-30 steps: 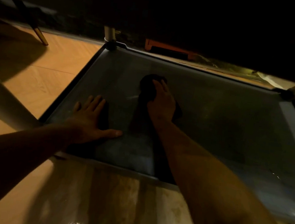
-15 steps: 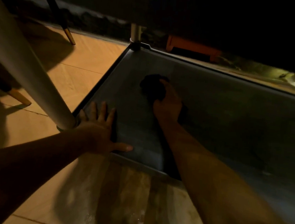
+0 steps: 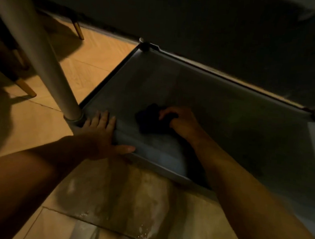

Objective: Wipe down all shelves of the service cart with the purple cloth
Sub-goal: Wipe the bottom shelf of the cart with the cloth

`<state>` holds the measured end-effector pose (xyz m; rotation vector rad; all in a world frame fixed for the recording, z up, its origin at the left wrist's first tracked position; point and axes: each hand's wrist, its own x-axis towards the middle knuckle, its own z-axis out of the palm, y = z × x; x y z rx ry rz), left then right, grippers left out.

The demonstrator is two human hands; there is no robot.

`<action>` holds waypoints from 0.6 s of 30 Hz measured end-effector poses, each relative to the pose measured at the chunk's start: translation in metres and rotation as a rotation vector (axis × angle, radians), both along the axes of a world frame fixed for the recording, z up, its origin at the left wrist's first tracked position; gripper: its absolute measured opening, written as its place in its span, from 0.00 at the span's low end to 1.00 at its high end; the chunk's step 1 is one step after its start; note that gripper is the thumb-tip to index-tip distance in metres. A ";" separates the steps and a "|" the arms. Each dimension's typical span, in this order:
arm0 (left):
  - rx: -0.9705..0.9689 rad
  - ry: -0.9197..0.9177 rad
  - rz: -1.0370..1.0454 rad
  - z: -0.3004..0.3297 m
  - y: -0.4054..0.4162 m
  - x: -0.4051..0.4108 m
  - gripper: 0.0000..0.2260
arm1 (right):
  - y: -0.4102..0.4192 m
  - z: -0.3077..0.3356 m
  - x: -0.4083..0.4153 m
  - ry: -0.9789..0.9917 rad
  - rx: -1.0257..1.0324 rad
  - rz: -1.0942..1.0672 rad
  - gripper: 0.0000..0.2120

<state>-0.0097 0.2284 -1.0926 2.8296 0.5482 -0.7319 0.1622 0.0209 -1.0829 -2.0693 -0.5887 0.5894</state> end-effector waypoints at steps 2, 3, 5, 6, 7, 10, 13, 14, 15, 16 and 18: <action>-0.013 0.020 0.003 0.006 -0.003 0.001 0.64 | -0.026 0.007 -0.007 0.146 -0.024 0.107 0.23; -0.016 0.035 0.010 0.010 -0.006 0.002 0.63 | -0.031 0.013 -0.008 0.188 -0.061 0.166 0.24; -0.016 0.067 0.018 0.017 -0.011 0.003 0.62 | -0.031 0.032 -0.003 0.200 -0.176 0.290 0.24; -0.013 0.080 0.021 0.019 -0.013 0.004 0.61 | -0.029 0.045 -0.001 0.228 -0.231 0.340 0.23; -0.002 0.086 0.022 0.023 -0.014 0.007 0.60 | -0.026 0.059 0.001 0.281 -0.259 0.355 0.23; 0.030 0.106 0.043 0.027 -0.018 0.019 0.59 | -0.006 0.074 -0.002 0.091 -0.364 0.168 0.32; 0.070 0.106 0.061 0.024 -0.024 0.022 0.61 | 0.036 0.042 -0.038 -0.064 -0.502 -0.032 0.32; 0.069 0.092 0.065 0.021 -0.024 0.021 0.62 | 0.049 0.027 -0.055 -0.067 -0.638 -0.093 0.34; 0.061 0.087 0.070 0.017 -0.022 0.019 0.63 | 0.058 0.016 -0.070 -0.093 -0.756 -0.137 0.37; 0.048 0.090 0.076 0.014 -0.018 0.018 0.65 | 0.059 0.007 -0.082 -0.160 -0.813 -0.152 0.38; 0.032 0.103 0.101 0.009 -0.009 0.018 0.68 | 0.038 -0.006 -0.087 -0.388 -0.766 -0.073 0.34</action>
